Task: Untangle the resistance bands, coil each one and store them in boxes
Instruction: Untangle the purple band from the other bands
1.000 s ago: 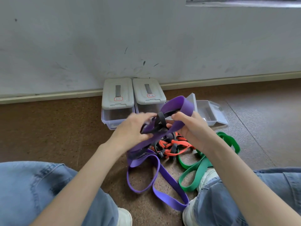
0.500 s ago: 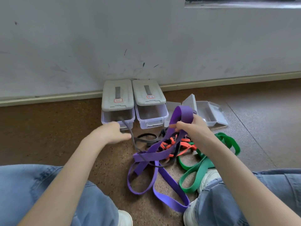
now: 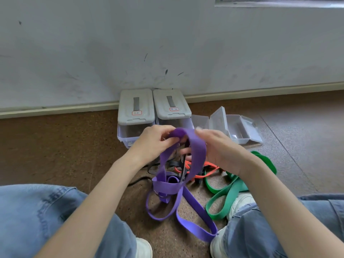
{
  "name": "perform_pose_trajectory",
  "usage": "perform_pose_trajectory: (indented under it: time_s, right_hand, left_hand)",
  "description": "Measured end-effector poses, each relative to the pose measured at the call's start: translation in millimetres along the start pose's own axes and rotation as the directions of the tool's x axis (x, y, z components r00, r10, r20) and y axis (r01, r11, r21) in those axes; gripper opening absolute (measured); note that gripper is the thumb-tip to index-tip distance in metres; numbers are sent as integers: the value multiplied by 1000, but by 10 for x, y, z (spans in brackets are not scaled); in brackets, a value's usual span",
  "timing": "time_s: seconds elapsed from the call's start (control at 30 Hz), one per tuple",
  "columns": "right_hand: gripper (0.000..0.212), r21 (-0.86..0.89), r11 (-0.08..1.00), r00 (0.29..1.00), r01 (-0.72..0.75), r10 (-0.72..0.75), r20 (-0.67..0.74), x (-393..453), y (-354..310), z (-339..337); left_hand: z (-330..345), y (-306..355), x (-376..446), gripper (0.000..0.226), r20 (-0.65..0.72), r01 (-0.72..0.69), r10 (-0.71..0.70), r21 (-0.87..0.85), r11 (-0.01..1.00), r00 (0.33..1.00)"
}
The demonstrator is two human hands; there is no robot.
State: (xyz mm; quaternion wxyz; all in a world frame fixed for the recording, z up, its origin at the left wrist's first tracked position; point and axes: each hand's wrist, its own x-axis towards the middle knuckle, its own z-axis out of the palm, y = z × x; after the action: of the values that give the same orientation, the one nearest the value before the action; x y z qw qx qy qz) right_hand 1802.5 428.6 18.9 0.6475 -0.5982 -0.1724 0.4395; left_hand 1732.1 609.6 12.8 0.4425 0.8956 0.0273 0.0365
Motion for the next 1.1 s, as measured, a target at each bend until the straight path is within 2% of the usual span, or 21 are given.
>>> perform_pose_trajectory:
  time_s: [0.07,0.13,0.17,0.2,0.27,0.3,0.33,0.37,0.4,0.47,0.53,0.6,0.63,0.7,0.77,0.83,0.9,1.0,1.03,1.07,1.1]
  right_hand:
    - [45,118,992,972,41,-12,-235,22,-9,-78]
    - [18,-53,994,832,97,-110,-543,24,-11,-193]
    - [12,-188,978,766,87,-186,-616,10,-23,-228]
    - [14,-298,952,749,72,-249,-615,-3,-37,-239]
    - [16,-414,908,848,71,-274,-454,-34,-89,-158]
    - [16,-450,888,907,93,-262,-330,-55,-119,-75]
    - [16,-465,875,945,134,-254,-205,-76,-146,14]
    - [18,-446,875,962,189,-256,-96,-89,-176,99]
    - [20,-398,881,960,256,-280,-1,-103,-212,173]
    - [23,-231,893,922,387,-374,99,-134,-307,288]
    - [22,-61,881,883,470,-468,39,-161,-402,310]
    - [20,11,858,856,514,-512,-72,-189,-456,264]
    - [19,24,851,848,525,-520,-107,-199,-467,234]
    - [20,36,863,860,505,-499,-109,-209,-455,204]
    - [22,41,895,896,445,-443,-39,-190,-425,225]
    - [23,65,910,910,410,-413,45,-155,-406,267]
    - [23,62,900,896,432,-436,83,-129,-403,266]
    - [24,-12,886,886,464,-464,-15,-136,-381,155]
    - [24,-24,886,882,464,-464,-80,-144,-362,101]
    - [24,-33,889,879,456,-456,-142,-148,-342,49]
    - [25,-53,900,880,433,-435,-190,-150,-326,7]
  left_hand:
    - [-90,18,0,22,-37,-2,2,-4,1000,999]
    - [-256,21,-16,31,96,32,-31,-3,999,995]
    - [-329,2,-24,31,205,55,-71,81,995,976]
    - [-378,-13,-35,30,315,65,-138,232,971,939]
    - [-399,-64,-69,40,419,46,-330,560,827,846]
    - [-373,-96,-79,50,412,39,-383,636,771,827]
    - [-324,-115,-79,63,409,43,-380,632,774,830]
    - [-261,-119,-70,77,413,57,-324,541,839,851]
    - [-177,-104,-52,89,411,76,-232,361,929,882]
    - [28,-57,-29,87,368,88,-55,-73,993,928]
    - [257,-163,-24,60,365,94,12,-272,958,931]
    - [416,-350,-73,36,370,117,-22,-235,965,929]
    - [460,-448,-89,34,344,135,-67,-178,975,937]
    - [477,-571,-89,50,206,179,-162,-64,982,965]
    - [469,-523,-57,77,109,138,-126,-109,984,986]
    - [498,-364,-16,79,202,-31,76,-220,975,976]
    - [606,-252,-31,50,392,-75,178,-263,962,903]
    - [724,-353,-148,14,602,76,91,-247,966,794]
    - [728,-420,-180,9,594,122,31,-216,969,804]
    - [707,-492,-183,4,526,160,-38,-188,969,850]
    - [665,-564,-164,6,396,197,-123,-151,969,910]
